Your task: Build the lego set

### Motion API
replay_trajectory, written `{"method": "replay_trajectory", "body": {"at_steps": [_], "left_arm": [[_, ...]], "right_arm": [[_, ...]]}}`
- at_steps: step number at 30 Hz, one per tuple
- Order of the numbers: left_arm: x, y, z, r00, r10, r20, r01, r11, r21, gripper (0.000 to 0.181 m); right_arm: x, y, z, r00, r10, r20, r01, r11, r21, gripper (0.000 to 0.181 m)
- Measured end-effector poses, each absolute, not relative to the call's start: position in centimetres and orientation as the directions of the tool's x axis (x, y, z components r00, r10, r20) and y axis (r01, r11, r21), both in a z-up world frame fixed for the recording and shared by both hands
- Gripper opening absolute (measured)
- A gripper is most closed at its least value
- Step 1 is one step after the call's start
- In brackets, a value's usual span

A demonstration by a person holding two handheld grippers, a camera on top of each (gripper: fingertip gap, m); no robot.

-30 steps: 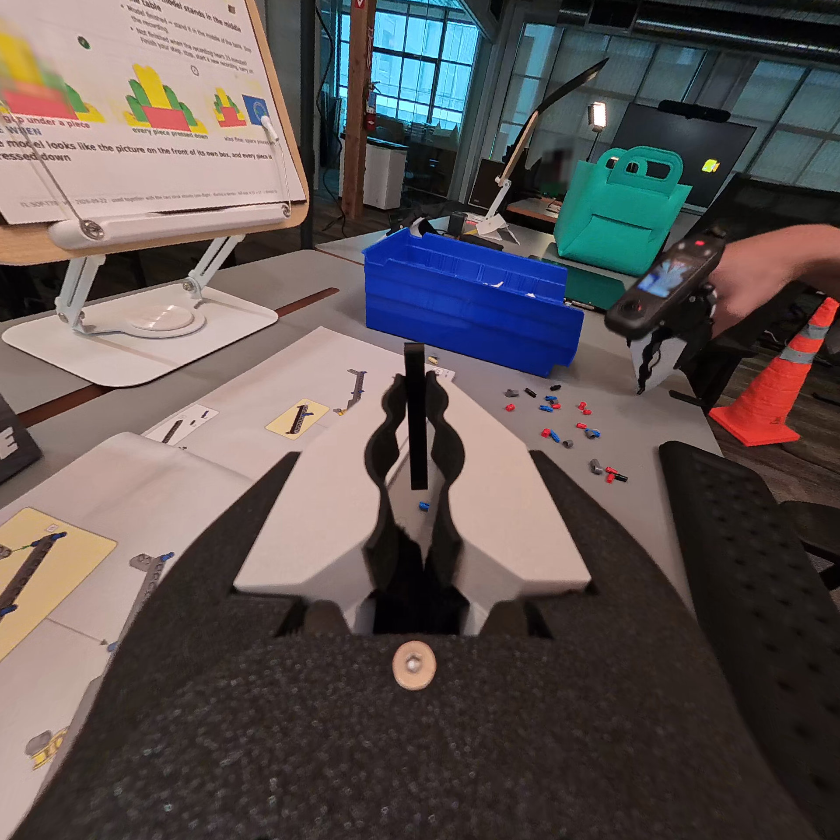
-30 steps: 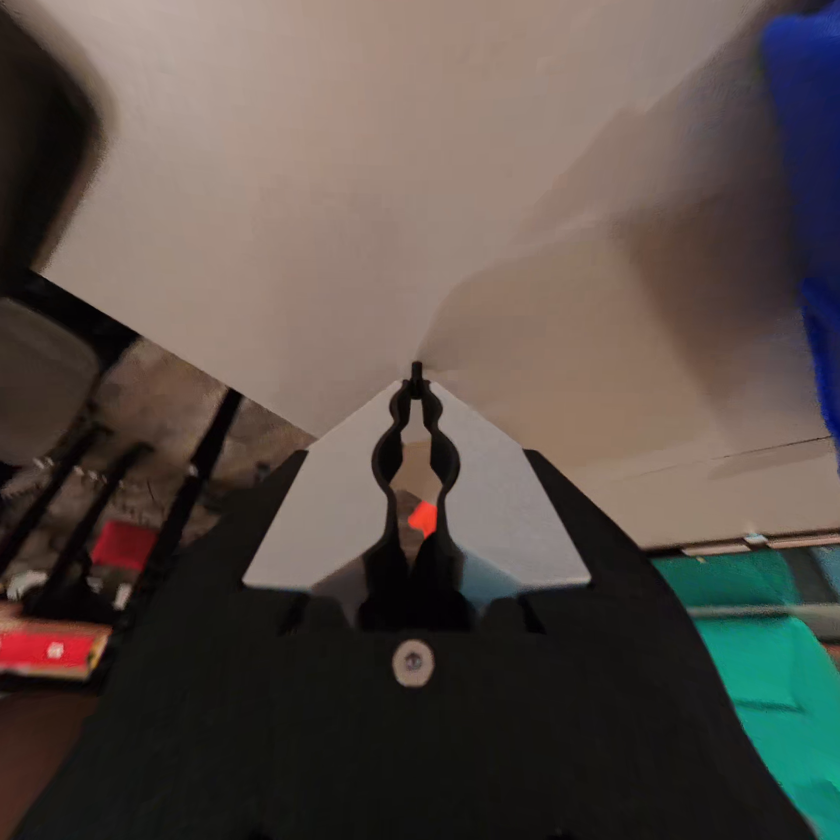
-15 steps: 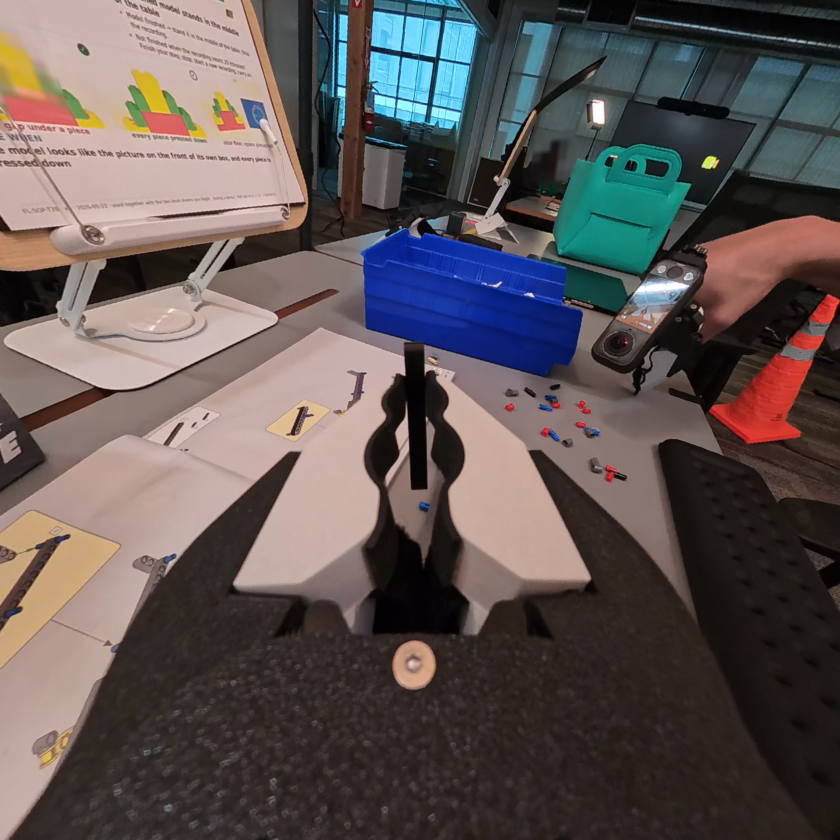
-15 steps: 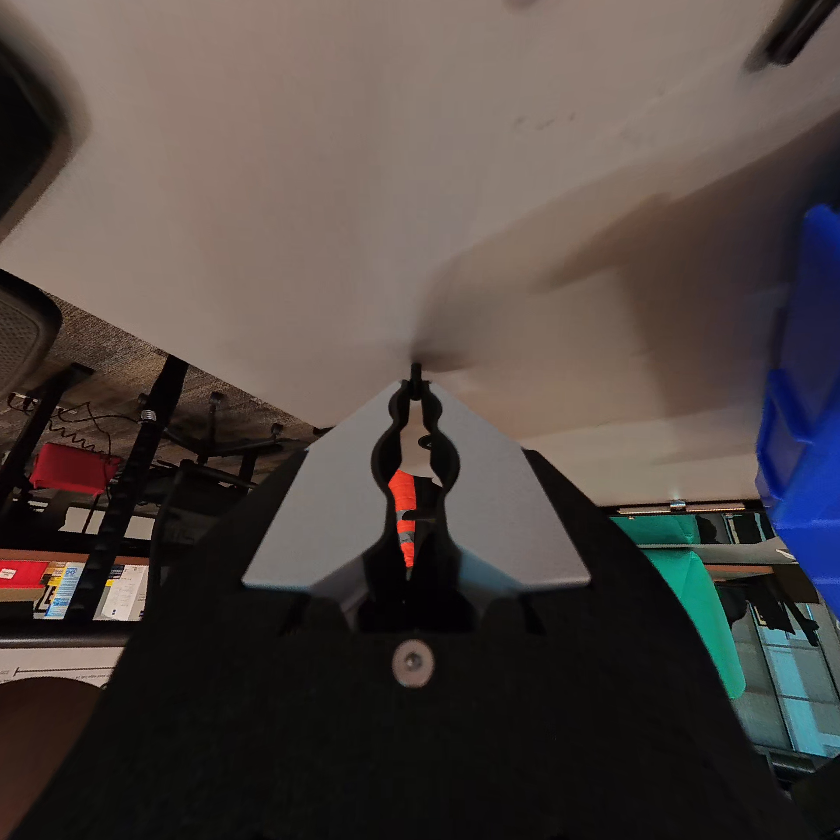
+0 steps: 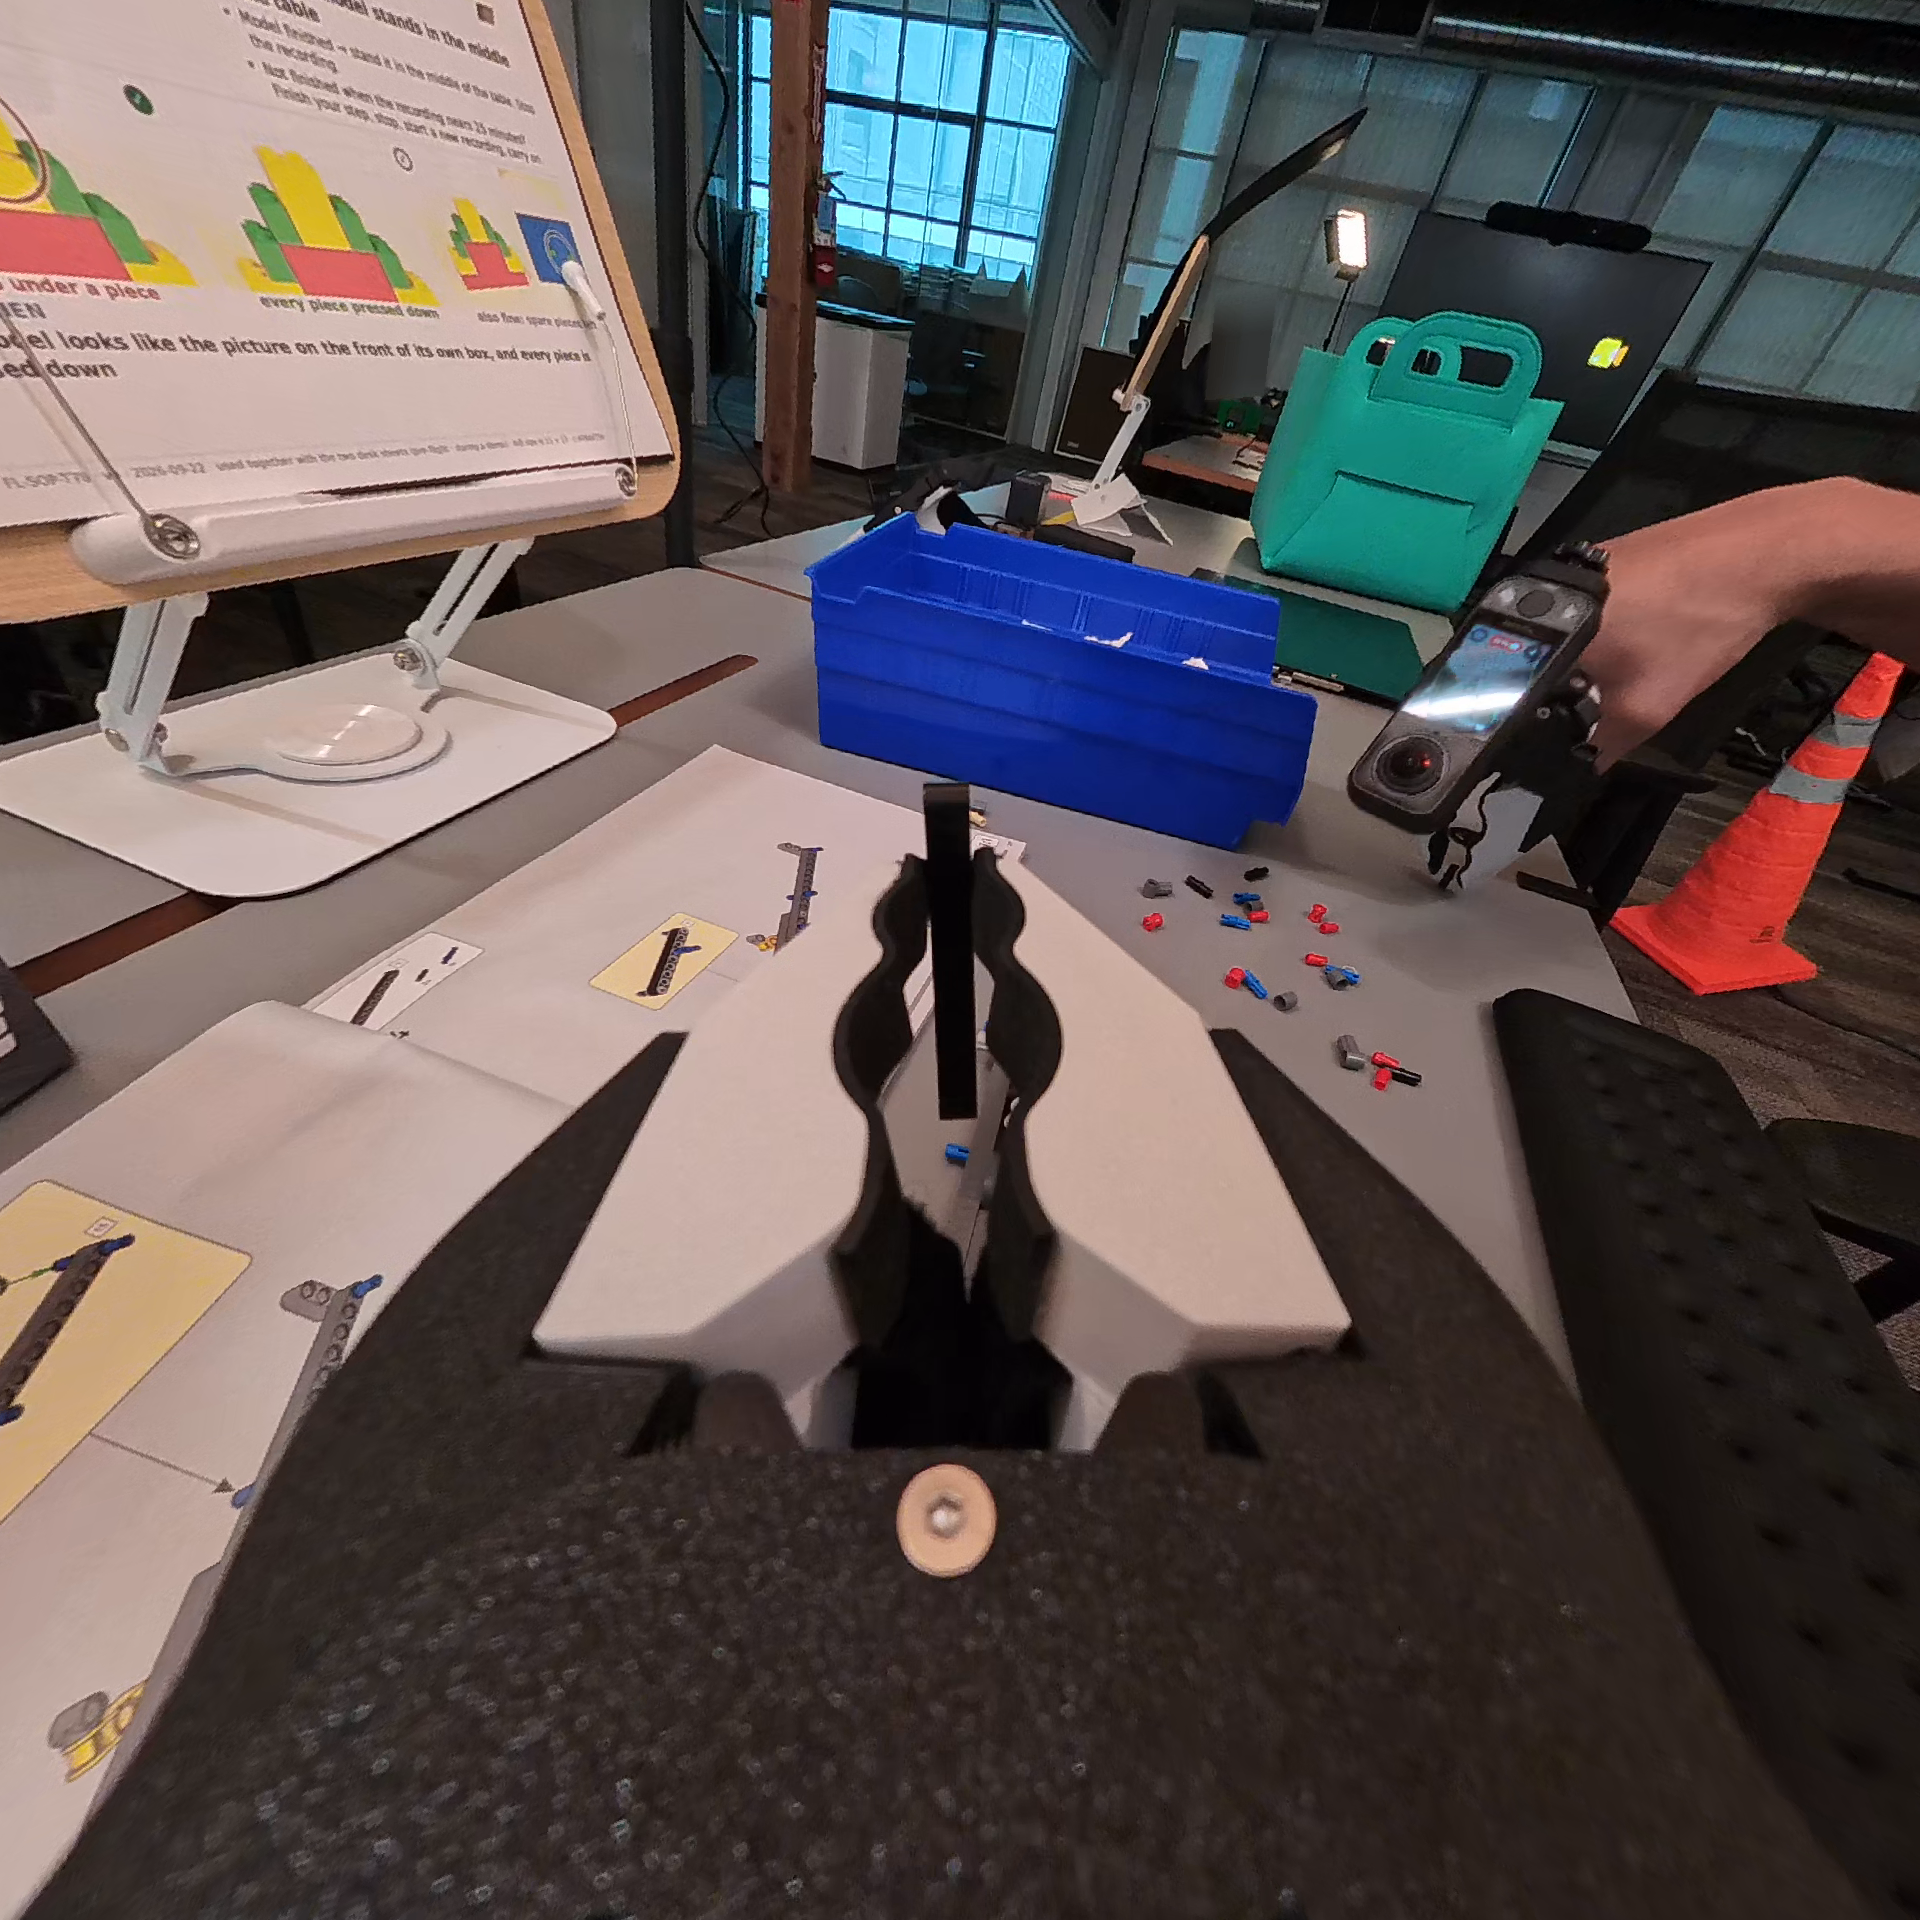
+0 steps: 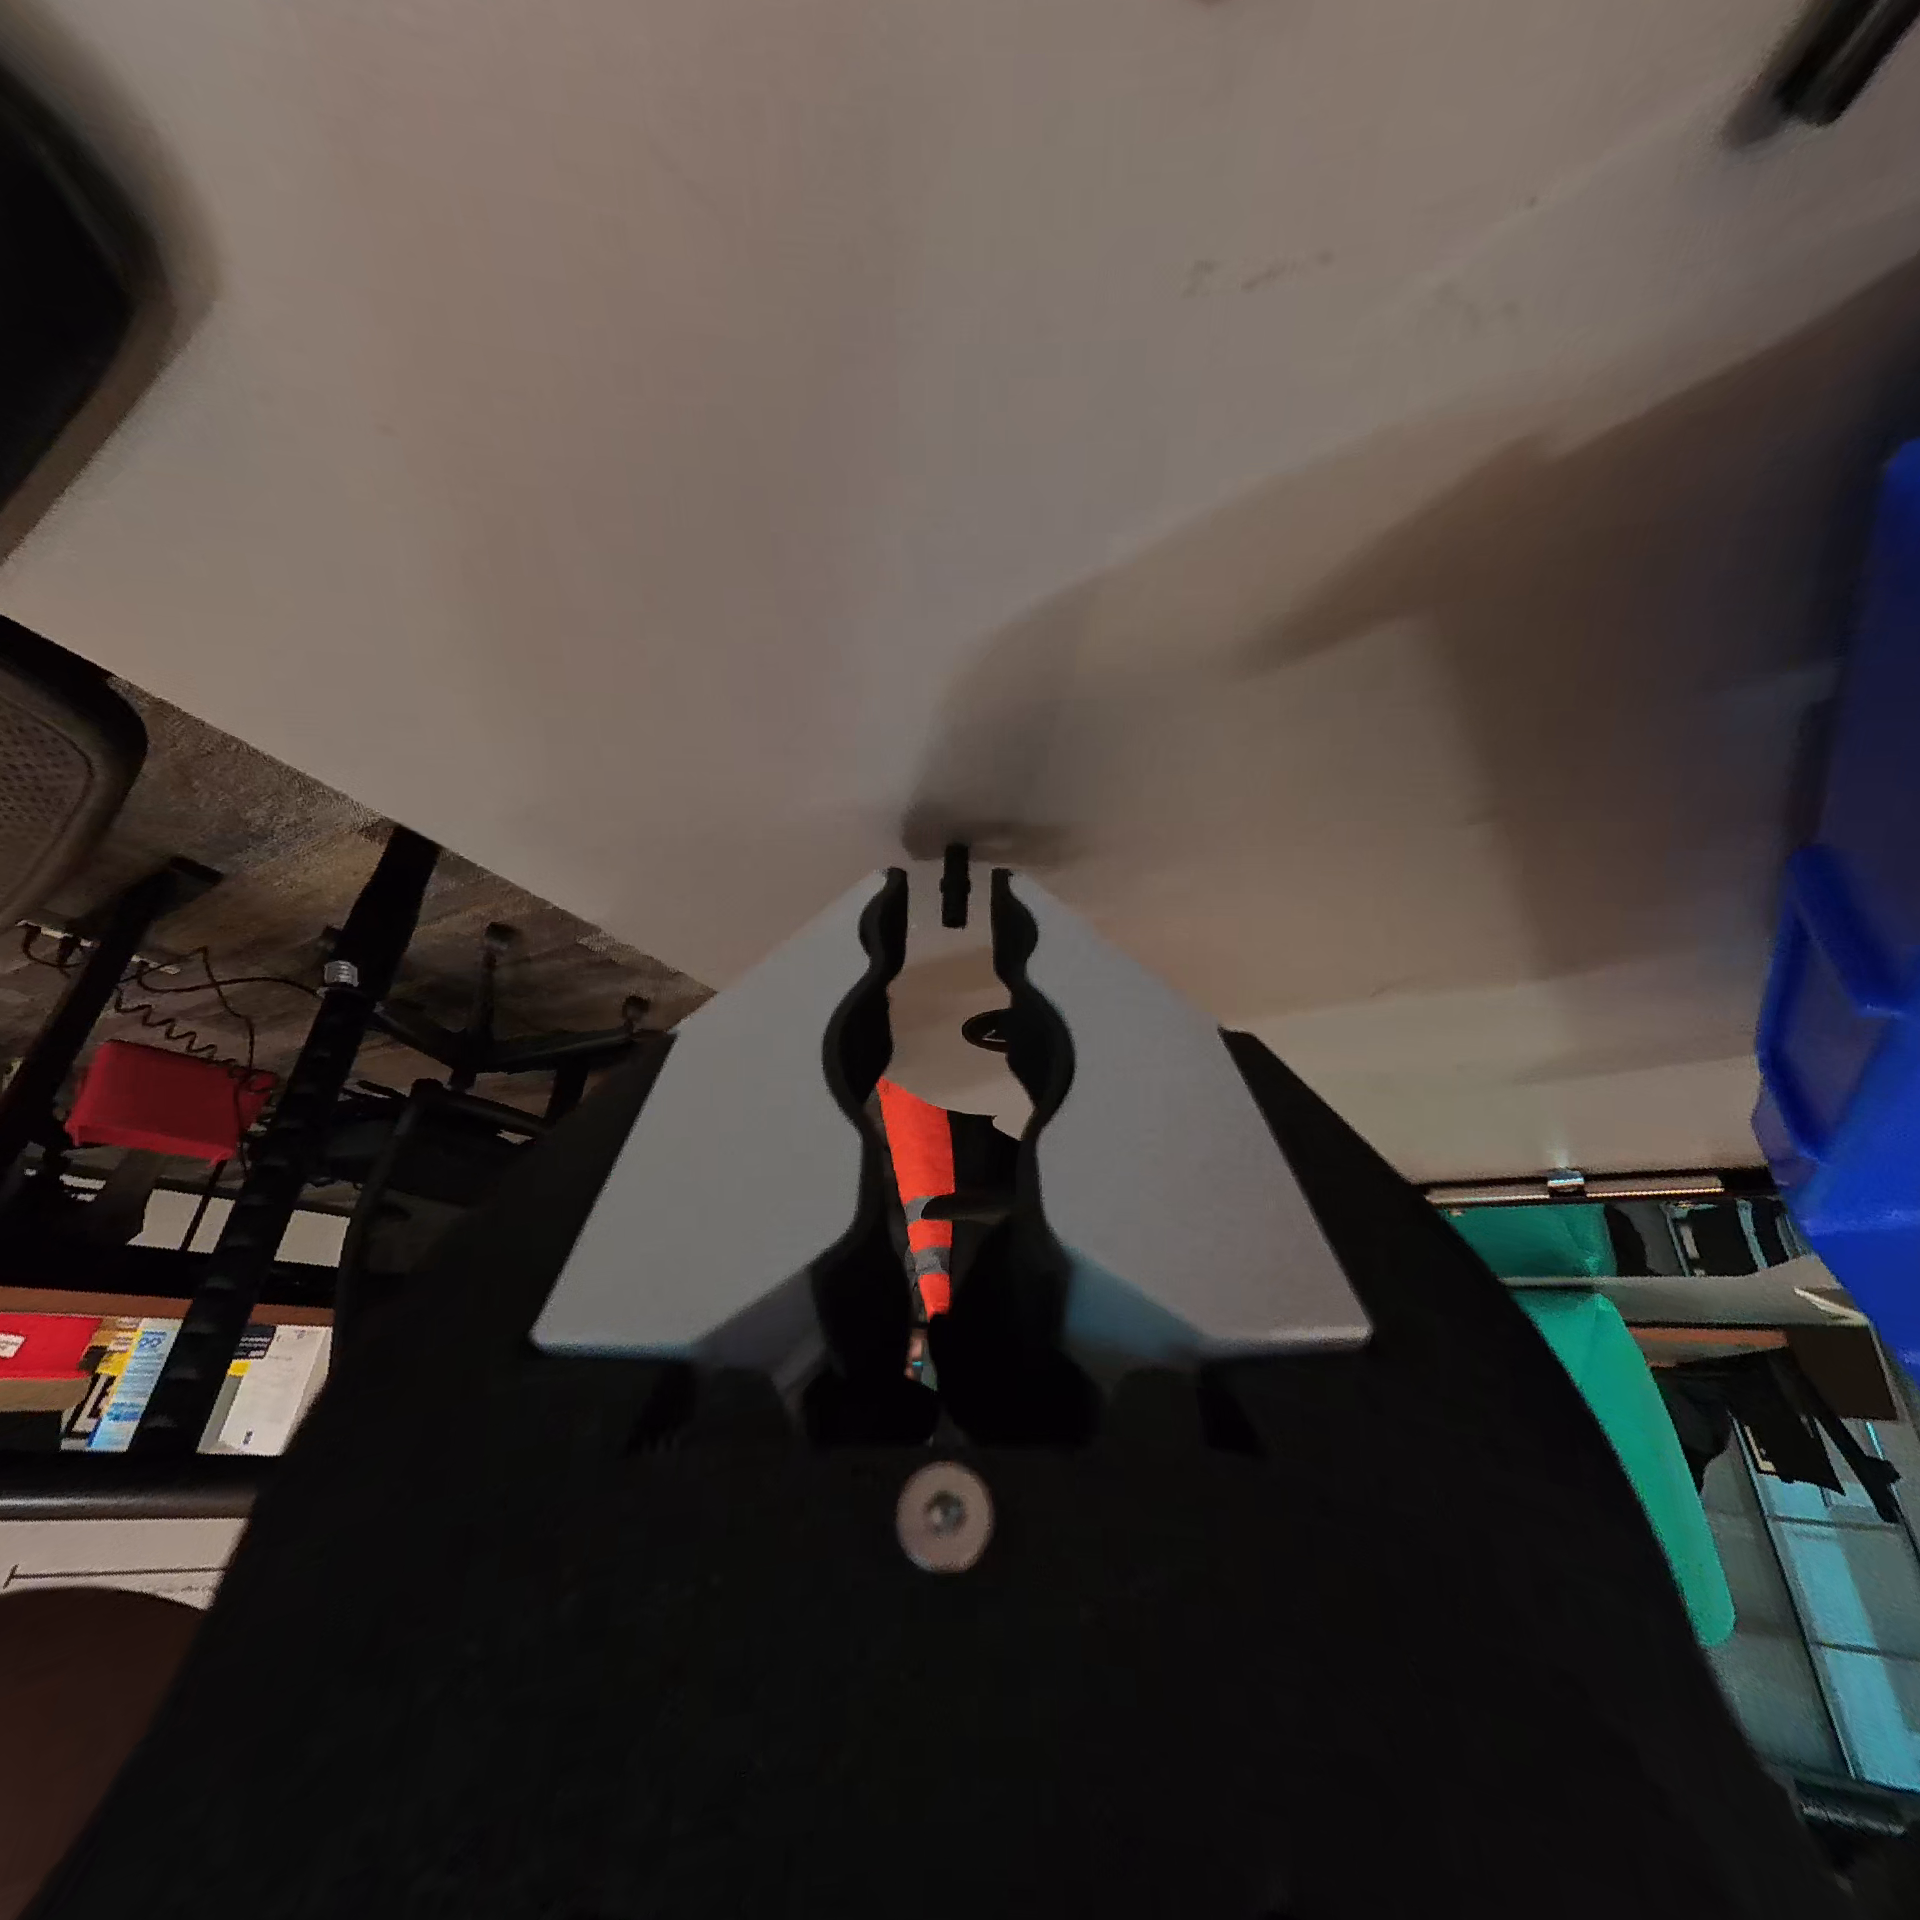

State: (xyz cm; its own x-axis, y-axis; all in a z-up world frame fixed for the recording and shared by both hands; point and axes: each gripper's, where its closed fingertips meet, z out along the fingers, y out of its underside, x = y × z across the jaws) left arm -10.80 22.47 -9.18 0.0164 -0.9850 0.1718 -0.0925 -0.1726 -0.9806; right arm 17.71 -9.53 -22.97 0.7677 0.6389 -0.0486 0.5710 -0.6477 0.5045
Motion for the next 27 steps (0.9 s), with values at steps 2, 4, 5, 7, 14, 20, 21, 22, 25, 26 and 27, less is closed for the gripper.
{"method": "replay_trajectory", "body": {"at_steps": [2,4,5,7,14,20,21,22,25,26,27], "left_arm": [[-10.8,22.5,-9.2,0.018,-0.985,0.172,-0.093,-0.173,-0.981,0.006],[-10.8,22.6,-9.3,0.018,-0.985,0.173,-0.094,-0.174,-0.980,0.006],[-10.9,22.6,-9.2,0.019,-0.985,0.173,-0.094,-0.174,-0.980,0.006],[-10.9,22.6,-9.2,0.020,-0.985,0.174,-0.091,-0.175,-0.980,0.006],[-10.7,22.2,-9.2,0.011,-0.983,0.183,-0.091,-0.183,-0.979,0.006],[-10.3,21.9,-10.1,0.004,-0.983,0.183,-0.119,-0.183,-0.976,0.006],[-10.2,21.9,-10.2,0.003,-0.983,0.184,-0.122,-0.183,-0.975,0.006],[-10.2,21.9,-10.3,0.003,-0.983,0.184,-0.125,-0.183,-0.975,0.006],[-10.2,21.9,-10.5,0.004,-0.983,0.184,-0.130,-0.183,-0.974,0.006],[-10.2,21.9,-10.5,0.004,-0.983,0.185,-0.131,-0.184,-0.974,0.006],[-10.2,21.9,-10.5,0.004,-0.983,0.185,-0.131,-0.184,-0.974,0.006]], "right_arm": [[17.4,-9.5,-22.7,0.769,0.638,-0.051,0.581,-0.663,0.471,0.015],[16.9,-9.2,-22.1,0.782,0.622,-0.047,0.592,-0.716,0.369,0.015],[16.6,-8.9,-21.7,0.791,0.610,-0.039,0.592,-0.750,0.296,0.014],[17.1,-8.6,-20.8,0.815,0.579,0.016,0.572,-0.809,0.133,0.014],[17.8,-8.8,-20.5,0.907,0.418,0.055,0.405,-0.829,-0.384,0.014],[18.1,-9.0,-22.0,0.891,0.437,0.122,0.448,-0.809,-0.380,0.012],[17.9,-9.0,-22.2,0.894,0.438,0.098,0.440,-0.814,-0.378,0.012],[17.7,-9.0,-22.3,0.896,0.438,0.073,0.432,-0.819,-0.377,0.013],[17.5,-8.9,-22.5,0.895,0.444,0.048,0.430,-0.827,-0.362,0.013],[17.6,-9.0,-22.7,0.893,0.447,0.055,0.436,-0.829,-0.351,0.013],[17.6,-9.0,-22.8,0.891,0.452,0.053,0.441,-0.829,-0.343,0.013]]}}
